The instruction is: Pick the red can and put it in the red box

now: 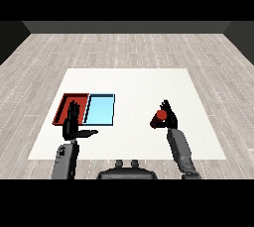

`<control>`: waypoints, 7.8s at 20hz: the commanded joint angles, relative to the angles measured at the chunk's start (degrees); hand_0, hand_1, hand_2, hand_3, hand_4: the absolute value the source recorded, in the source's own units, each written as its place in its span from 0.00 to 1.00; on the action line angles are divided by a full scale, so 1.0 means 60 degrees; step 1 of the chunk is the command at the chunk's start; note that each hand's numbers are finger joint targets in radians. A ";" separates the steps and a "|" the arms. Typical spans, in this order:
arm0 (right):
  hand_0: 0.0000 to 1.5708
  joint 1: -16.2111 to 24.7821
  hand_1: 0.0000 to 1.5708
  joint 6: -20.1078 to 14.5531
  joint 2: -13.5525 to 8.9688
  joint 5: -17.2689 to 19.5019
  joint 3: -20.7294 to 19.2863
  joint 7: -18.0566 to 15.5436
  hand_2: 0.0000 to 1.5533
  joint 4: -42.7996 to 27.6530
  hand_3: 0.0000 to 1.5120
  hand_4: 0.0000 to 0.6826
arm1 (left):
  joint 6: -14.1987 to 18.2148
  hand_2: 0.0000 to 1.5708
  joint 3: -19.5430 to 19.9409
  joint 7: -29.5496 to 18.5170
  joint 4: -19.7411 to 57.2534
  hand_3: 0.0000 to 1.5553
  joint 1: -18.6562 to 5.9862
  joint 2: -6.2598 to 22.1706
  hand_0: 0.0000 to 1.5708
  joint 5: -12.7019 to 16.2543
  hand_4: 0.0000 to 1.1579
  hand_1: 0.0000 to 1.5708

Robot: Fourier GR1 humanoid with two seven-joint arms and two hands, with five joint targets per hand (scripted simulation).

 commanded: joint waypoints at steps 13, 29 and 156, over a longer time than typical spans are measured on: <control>0.00 -0.1363 0.00 -0.0450 -0.0052 0.0213 -0.0180 -0.0452 0.23 0.1913 0.08 0.00 | -0.0239 0.00 0.0051 -0.0398 0.0226 0.00 0.0183 0.0083 0.00 0.0015 0.00 0.00; 0.93 -0.0399 0.93 -0.1900 0.0002 0.1422 0.0580 -0.0573 0.94 0.0267 0.94 0.95 | 0.0202 0.00 -0.0345 0.0748 -0.0953 0.00 0.0175 -0.0166 0.00 -0.0119 0.00 0.00; 0.00 0.1304 0.00 -0.5089 -0.0909 -0.0626 0.3051 0.1219 0.00 -0.8644 0.00 0.00 | 0.5478 1.00 -0.4938 0.2500 0.1986 0.95 -0.3822 0.0808 1.00 0.0193 0.98 1.00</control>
